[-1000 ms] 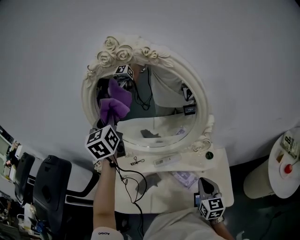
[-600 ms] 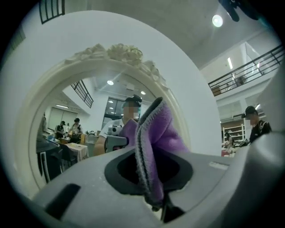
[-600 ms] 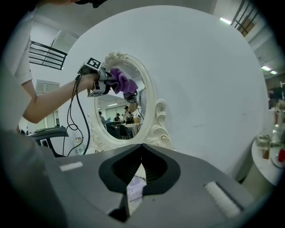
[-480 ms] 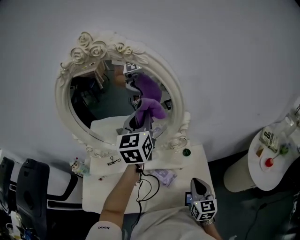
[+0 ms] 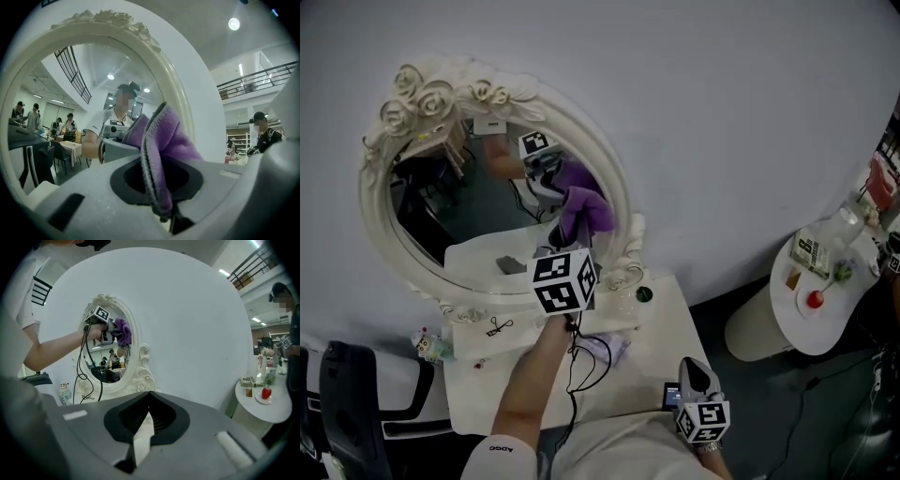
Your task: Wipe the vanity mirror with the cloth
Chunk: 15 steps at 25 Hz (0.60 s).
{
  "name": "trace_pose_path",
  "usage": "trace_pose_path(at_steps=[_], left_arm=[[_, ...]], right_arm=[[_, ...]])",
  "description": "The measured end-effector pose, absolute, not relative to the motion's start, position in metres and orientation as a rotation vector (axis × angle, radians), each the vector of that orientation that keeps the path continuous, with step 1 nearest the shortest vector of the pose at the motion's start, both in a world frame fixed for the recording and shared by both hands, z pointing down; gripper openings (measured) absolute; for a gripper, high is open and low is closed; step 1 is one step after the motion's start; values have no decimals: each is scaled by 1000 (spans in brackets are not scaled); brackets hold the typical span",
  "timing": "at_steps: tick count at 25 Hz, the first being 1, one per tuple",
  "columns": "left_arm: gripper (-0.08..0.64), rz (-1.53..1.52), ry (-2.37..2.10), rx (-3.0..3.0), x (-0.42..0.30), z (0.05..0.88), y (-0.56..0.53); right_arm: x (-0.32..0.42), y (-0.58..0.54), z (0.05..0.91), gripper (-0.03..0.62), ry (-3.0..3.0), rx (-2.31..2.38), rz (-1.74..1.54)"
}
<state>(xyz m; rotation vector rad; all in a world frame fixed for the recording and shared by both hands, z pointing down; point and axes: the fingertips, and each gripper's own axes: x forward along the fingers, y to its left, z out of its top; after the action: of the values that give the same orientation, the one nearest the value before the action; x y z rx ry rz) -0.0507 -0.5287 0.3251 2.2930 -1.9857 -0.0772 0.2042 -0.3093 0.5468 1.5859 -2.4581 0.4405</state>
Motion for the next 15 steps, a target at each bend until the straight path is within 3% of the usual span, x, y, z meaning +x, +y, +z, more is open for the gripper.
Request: trace_pose_path(at_steps=[15], left_arm=[[55, 2, -2220, 2085, -220, 329, -468]], right_arm=[[85, -300, 545, 8, -2577, 1315, 420]])
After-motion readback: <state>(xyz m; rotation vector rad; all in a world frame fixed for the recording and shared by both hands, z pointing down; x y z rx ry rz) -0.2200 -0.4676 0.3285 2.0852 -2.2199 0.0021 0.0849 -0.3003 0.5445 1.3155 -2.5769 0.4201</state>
